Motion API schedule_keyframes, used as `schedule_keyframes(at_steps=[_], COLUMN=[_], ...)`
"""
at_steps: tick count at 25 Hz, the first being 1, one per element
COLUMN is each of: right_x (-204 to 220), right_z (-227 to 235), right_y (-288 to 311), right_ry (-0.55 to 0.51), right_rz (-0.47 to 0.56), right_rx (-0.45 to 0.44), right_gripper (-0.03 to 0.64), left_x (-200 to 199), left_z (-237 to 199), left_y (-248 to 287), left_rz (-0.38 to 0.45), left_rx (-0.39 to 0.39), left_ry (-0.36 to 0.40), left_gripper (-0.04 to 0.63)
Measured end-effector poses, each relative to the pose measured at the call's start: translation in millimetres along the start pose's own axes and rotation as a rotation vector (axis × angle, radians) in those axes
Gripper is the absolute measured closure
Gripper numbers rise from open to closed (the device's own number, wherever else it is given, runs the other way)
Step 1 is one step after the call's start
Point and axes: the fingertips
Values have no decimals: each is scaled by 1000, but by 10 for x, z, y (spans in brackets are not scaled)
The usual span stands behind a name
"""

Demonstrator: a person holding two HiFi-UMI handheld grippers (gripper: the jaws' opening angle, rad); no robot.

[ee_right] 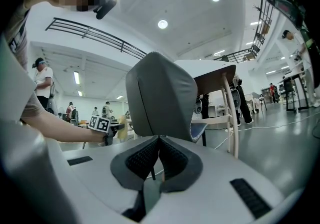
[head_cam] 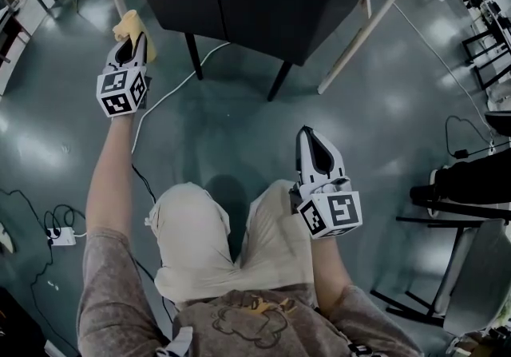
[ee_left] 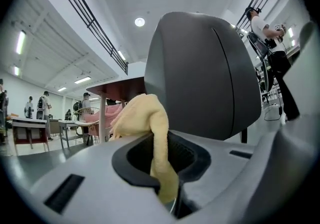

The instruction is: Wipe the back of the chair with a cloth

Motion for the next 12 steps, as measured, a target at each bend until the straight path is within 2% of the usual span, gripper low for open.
schedule_keyframes(at_steps=[12], right_x=[-1], right_z=[-33], right_y=[14], right_ry=[-16], right_rz=[-8], right_rx=[7], right_gripper=[591], left_x=[-217], left_z=[563], left_y=[202], left_rz=[56], left_rx=[123], left_ry=[7], left_gripper=[543])
Point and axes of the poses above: the fingertips, and each gripper's own axes: y forward along the fingers, z to its right, x out of its underside, and after that the axes turned 12 degrees about y, right-handed
